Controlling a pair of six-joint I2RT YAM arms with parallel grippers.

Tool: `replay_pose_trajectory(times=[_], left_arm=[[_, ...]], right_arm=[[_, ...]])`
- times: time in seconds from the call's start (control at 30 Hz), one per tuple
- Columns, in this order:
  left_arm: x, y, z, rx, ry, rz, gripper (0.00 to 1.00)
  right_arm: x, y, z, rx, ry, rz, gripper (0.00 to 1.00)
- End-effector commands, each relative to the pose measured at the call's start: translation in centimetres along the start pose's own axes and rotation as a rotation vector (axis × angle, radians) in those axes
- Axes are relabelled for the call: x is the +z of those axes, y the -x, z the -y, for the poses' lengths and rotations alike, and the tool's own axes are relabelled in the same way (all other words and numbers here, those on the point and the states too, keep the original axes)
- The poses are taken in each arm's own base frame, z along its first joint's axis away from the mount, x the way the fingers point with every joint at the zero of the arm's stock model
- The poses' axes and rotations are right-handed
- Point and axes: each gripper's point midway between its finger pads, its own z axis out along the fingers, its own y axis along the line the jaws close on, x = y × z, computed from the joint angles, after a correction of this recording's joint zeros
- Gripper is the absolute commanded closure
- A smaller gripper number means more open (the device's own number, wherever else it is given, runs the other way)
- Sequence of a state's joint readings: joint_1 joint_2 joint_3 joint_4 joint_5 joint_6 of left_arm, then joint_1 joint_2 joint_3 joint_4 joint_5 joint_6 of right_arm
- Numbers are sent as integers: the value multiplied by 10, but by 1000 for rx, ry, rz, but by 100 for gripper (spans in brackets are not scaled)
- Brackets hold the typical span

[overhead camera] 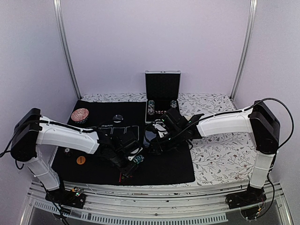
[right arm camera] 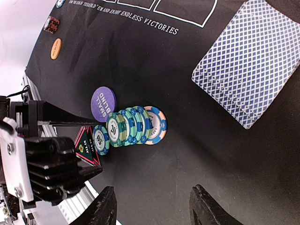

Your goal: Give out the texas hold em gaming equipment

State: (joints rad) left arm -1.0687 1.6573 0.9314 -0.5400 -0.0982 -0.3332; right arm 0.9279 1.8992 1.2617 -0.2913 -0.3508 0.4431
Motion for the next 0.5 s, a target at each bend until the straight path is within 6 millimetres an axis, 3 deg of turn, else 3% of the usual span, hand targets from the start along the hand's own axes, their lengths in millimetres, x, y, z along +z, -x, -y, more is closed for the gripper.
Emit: replay_pose_trajectory(times=[0.0,0.47], left_arm=[[-1,1,10,22,-24,6,40],[19,-17,-8,22,79,-66,40]], right_arm=[[-6,4,-4,-21,14,16,45],[-7,1,-4,-26,18,9,45]])
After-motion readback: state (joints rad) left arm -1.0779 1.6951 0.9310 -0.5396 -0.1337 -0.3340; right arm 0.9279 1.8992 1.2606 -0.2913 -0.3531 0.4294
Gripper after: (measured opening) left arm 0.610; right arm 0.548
